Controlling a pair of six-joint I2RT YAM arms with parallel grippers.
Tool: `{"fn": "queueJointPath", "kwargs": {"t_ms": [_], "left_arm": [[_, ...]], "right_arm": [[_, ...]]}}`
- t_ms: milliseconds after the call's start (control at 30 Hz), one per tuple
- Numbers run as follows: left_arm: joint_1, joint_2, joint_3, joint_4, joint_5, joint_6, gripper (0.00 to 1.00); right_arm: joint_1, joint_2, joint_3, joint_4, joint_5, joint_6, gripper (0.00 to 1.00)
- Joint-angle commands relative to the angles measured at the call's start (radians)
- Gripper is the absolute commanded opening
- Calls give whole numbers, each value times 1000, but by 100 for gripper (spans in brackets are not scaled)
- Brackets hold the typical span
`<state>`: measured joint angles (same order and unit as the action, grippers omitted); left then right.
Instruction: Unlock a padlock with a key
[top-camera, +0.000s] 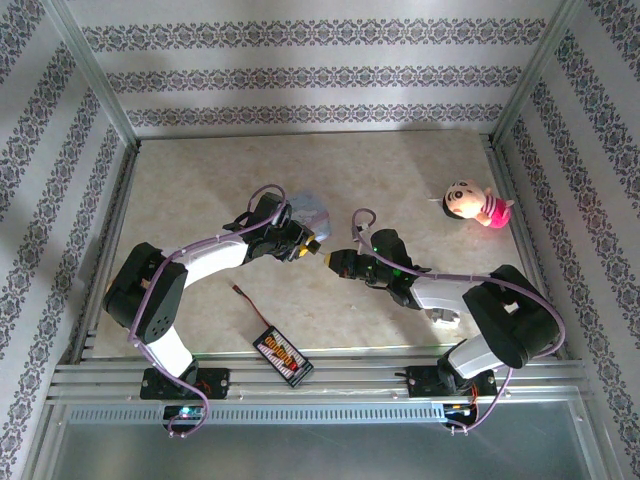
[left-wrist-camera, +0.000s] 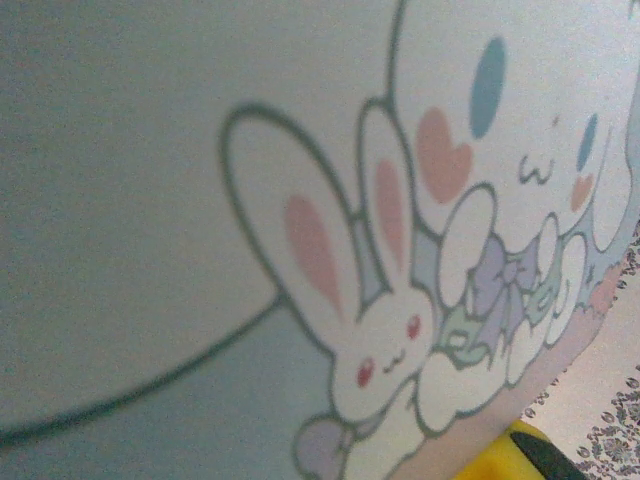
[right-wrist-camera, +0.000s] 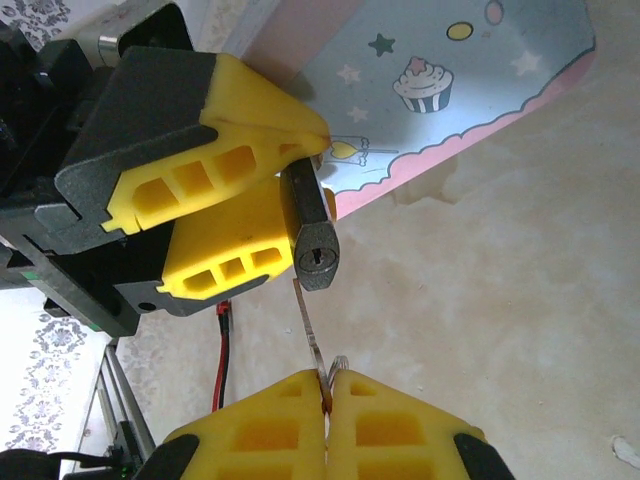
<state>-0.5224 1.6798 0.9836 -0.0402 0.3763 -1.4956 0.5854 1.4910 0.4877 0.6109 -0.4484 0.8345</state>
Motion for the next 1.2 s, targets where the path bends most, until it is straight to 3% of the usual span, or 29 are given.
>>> {"fn": "queueJointPath", "kwargs": {"t_ms": [0, 1167], "left_arm": [[-3, -3, -5, 22, 12, -42, 0], [-2, 8, -3, 30, 27, -36, 0]], "right_arm": [[3, 8, -5, 45, 24, -1, 0], [-21, 90, -6, 183, 1, 69, 0]]}}
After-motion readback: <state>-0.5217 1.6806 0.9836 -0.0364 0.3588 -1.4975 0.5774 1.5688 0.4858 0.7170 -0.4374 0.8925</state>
